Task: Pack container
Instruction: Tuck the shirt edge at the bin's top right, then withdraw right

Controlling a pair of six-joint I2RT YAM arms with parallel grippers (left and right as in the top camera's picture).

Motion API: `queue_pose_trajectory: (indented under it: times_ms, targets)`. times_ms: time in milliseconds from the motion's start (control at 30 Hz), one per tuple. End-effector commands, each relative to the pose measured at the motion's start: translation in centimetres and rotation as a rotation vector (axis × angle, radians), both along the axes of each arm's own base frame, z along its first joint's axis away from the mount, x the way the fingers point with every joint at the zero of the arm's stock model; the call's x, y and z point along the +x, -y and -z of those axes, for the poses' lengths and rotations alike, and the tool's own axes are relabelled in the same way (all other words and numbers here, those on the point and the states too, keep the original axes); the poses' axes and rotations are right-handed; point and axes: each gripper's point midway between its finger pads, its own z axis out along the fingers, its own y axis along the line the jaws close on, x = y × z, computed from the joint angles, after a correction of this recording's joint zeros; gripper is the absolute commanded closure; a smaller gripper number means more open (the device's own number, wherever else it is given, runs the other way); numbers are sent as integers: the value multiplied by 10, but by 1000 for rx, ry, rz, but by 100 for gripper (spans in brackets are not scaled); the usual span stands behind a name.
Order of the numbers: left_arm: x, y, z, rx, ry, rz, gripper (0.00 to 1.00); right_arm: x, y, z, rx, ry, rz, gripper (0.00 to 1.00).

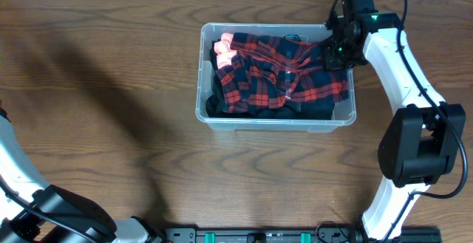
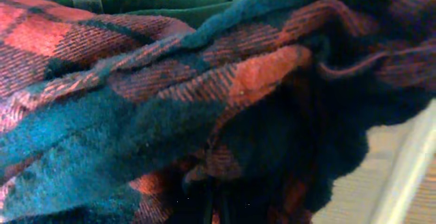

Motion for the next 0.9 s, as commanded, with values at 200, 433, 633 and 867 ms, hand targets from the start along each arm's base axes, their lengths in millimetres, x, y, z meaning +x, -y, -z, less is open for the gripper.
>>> queue_pose_trajectory:
  times_ms: [200, 433, 633, 867]
  targets:
    - [-6, 1, -1, 6, -3, -17, 2, 42, -15, -119, 61, 284, -6, 92]
    - [-6, 1, -1, 6, -3, -17, 2, 41, -32, -183, 83, 417, -41, 91]
    - [-6, 1, -1, 6, -3, -17, 2, 22, -19, -249, 133, 560, -24, 27]
    - [-6, 1, -1, 6, -3, -18, 2, -29, 46, -337, 97, 777, 103, 1]
